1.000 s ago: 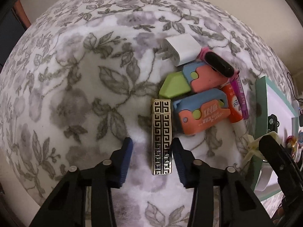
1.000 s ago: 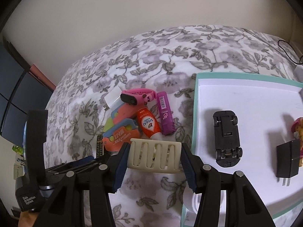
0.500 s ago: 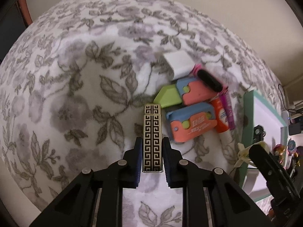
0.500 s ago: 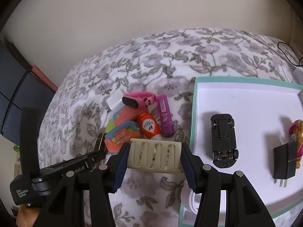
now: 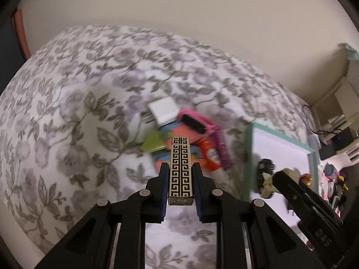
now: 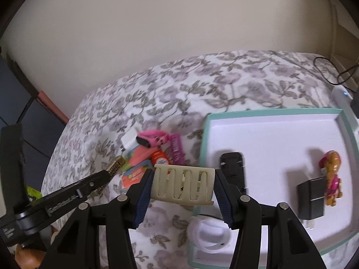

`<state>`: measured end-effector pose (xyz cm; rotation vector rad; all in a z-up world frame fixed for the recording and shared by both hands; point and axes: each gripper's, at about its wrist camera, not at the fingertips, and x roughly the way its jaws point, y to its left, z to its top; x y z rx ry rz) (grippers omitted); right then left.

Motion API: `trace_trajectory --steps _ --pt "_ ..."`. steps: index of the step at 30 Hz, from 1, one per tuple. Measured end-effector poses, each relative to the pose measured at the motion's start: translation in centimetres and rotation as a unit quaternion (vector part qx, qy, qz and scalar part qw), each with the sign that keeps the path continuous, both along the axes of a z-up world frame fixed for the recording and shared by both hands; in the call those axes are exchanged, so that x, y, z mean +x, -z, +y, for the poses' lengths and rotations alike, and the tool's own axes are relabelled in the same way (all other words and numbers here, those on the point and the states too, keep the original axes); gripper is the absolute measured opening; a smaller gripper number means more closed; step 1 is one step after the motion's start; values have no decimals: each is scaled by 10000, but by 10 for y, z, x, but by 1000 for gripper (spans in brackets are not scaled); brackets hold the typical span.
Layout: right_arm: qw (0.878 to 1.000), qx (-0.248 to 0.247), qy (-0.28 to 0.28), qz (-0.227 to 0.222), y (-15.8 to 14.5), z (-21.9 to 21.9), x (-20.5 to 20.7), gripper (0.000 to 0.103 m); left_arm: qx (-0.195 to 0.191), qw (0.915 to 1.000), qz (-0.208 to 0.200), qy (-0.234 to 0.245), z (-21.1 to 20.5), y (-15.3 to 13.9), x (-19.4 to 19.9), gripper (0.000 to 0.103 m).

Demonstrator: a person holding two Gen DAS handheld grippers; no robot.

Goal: Organize rigid objects
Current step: 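Carry the gold bar and cream clip to the tray and open both grippers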

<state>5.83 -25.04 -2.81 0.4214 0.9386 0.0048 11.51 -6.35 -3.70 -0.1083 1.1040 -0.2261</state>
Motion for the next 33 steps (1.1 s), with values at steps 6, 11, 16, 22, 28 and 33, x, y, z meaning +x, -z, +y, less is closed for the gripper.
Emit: trace_trajectory --steps 6,11,16,22,28,33 --pt "9989 -66 443 153 4 -32 -9 56 110 9986 -164 497 -42 -9 -16 21" --pt "9965 -57 812 173 4 -61 -21 56 199 9946 -207 994 -82 -9 -33 21" --pt "9931 -154 1159 107 -1 -85 -33 56 214 9896 -211 1410 -117 -8 -48 21" --pt "9876 -224 1554 78 -1 -111 -46 56 437 9824 -202 1807 -148 -1 -61 21" --pt "9860 -210 1655 34 0 -120 -49 56 437 9794 -165 1962 -161 5 -66 21" --pt "9882 -316 1494 -111 1 -118 -44 56 478 9774 -117 2056 -170 13 -67 21"
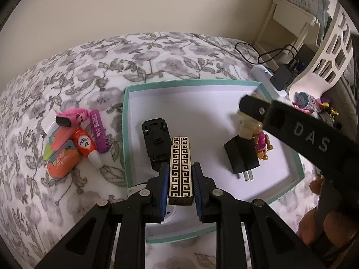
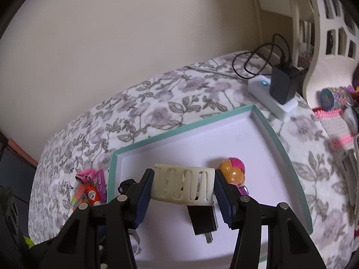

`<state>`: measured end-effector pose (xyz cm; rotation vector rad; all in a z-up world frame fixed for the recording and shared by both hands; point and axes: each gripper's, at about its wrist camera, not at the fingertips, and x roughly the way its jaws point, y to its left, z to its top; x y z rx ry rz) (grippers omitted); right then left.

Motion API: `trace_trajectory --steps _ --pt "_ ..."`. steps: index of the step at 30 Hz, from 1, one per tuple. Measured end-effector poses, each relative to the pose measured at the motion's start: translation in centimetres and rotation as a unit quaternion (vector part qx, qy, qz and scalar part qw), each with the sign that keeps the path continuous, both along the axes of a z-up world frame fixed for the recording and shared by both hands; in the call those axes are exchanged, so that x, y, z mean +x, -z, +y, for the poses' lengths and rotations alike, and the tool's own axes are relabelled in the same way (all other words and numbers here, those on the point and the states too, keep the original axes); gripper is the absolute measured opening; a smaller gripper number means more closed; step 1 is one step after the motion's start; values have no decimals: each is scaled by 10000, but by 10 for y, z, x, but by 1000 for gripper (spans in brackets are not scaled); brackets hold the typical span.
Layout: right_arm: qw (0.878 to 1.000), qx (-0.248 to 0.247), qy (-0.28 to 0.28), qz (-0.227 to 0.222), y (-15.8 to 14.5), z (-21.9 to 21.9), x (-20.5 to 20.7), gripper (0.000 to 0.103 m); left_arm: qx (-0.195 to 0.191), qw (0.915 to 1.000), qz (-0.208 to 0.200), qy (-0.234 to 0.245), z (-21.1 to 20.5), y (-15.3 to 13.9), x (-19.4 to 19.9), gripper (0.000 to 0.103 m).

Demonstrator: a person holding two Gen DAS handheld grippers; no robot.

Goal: Organize rigid objects
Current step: 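Carry the gold bar and cream clip to the tray and open both grippers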

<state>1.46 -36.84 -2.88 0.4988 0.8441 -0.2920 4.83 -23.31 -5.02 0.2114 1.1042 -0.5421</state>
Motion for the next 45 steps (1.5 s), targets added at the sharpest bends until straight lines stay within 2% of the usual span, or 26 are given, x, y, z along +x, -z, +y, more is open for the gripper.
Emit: trace_trajectory --steps 5,16,30,33,37,45 --pt "9999 -89 -128 -72 4 2 5 56 30 10000 -12 74 -5 5 0 21" --pt "9996 -185 -179 119 16 0 9 56 198 9998 32 28 -9 17 7 21" --pt "9992 -262 -241 195 17 2 9 57 189 9997 -118 24 -8 12 6 27" --pt "9991 -279 -228 219 18 2 8 57 141 9998 -141 -54 -4 10 8 35" --pt "9987 -381 -202 288 20 4 8 66 88 9997 -168 -172 2 7 10 40" --pt "9986 -398 -124 332 21 2 8 74 82 9981 -265 -555 15 3 20 58"
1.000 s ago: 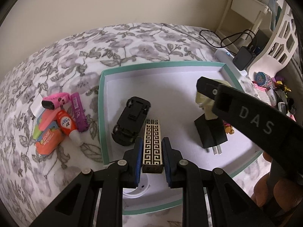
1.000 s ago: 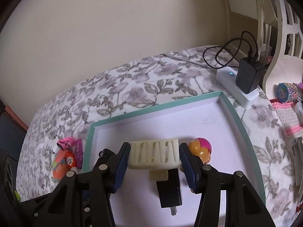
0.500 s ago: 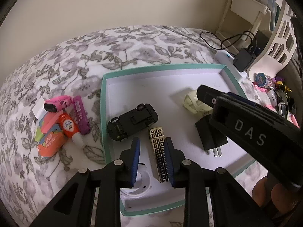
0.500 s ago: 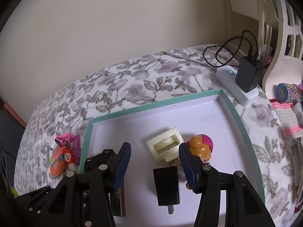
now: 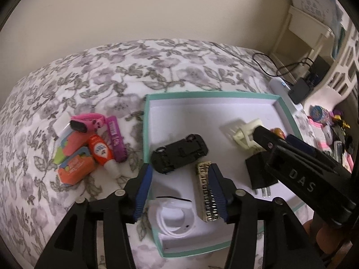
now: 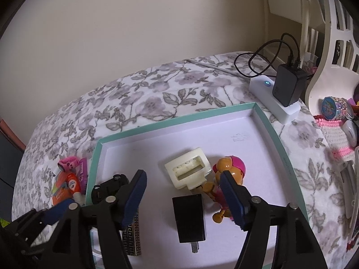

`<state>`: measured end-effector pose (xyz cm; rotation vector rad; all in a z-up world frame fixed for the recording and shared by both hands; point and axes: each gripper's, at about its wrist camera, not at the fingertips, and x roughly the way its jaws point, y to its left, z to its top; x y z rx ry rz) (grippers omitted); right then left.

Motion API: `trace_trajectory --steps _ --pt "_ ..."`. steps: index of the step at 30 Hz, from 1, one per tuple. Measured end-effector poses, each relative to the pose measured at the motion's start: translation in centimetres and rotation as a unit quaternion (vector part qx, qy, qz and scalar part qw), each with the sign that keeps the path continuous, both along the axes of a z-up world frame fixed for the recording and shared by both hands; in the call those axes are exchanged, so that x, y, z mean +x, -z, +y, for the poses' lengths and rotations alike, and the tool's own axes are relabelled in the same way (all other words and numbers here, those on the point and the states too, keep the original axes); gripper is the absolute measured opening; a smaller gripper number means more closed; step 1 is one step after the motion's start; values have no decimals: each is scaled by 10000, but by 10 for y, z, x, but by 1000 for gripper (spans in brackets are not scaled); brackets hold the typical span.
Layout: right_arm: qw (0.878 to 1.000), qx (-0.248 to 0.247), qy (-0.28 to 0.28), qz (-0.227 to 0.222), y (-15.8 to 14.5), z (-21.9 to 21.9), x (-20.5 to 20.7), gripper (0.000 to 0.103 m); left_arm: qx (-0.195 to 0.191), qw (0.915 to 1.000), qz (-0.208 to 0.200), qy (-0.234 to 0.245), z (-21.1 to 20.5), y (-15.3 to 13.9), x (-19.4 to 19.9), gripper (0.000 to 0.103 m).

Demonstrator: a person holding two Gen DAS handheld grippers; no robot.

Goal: Organize rigid objects
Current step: 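Carry the gold bar and cream clip to the tray and open both grippers, then move both grippers back over the pile of objects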

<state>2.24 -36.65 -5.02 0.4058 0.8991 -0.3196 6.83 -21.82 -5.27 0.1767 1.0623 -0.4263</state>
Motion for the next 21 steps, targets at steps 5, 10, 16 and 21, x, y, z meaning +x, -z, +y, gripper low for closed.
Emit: trace_trajectory --steps 5,10,16,21 --pt "10000 -16 13 21 1 0 0 83 13 9993 -84 -362 15 -3 7 60" --pt "10000 -32 11 24 1 0 0 90 27 9964 -176 -824 34 -4 17 87" --pt "9999 -101 -18 4 1 1 0 103 29 9917 -199 -1269 56 -3 27 94" --pt "9999 -121 -66 -15 1 3 0 103 121 9863 -255 -1622 76 -2 35 95"
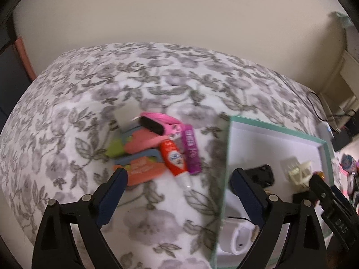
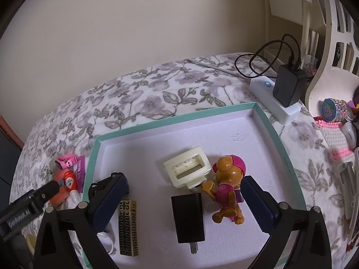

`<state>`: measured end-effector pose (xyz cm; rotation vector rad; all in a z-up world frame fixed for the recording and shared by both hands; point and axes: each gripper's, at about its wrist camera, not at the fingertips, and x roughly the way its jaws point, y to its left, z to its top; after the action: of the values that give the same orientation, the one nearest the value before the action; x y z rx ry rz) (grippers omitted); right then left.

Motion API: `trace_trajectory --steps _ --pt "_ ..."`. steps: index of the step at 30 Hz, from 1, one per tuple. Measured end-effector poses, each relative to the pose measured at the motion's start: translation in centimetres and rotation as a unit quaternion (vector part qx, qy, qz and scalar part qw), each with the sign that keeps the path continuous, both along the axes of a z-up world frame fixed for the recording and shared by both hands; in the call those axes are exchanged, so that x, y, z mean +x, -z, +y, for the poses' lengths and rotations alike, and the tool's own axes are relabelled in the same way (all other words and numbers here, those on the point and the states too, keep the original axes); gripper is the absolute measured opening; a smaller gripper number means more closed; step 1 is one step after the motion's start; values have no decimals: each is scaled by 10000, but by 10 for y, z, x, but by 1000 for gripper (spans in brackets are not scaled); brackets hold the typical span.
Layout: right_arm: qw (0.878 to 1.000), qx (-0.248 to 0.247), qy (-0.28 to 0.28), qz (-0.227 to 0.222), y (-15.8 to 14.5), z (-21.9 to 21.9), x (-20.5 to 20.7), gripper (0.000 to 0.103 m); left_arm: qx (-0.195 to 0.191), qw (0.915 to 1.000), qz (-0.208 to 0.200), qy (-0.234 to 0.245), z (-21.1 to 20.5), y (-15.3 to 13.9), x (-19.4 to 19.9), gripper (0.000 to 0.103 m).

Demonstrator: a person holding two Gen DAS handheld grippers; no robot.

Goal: Organize rigid objects
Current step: 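Move both grippers back over the pile of objects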

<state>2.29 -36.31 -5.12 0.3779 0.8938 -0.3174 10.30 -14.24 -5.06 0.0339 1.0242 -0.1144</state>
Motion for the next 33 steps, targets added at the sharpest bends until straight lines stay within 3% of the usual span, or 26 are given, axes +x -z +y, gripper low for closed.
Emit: trace_trajectory --steps 22,33 --pt "9970 -290 -462 -552 -22 32 4 103 -671 9900 -100 -1234 92 -13 27 95" --pt "9947 -124 -936 -404 -21 63 17 103 -1080 9788 5 -1738 134 -8 37 95"
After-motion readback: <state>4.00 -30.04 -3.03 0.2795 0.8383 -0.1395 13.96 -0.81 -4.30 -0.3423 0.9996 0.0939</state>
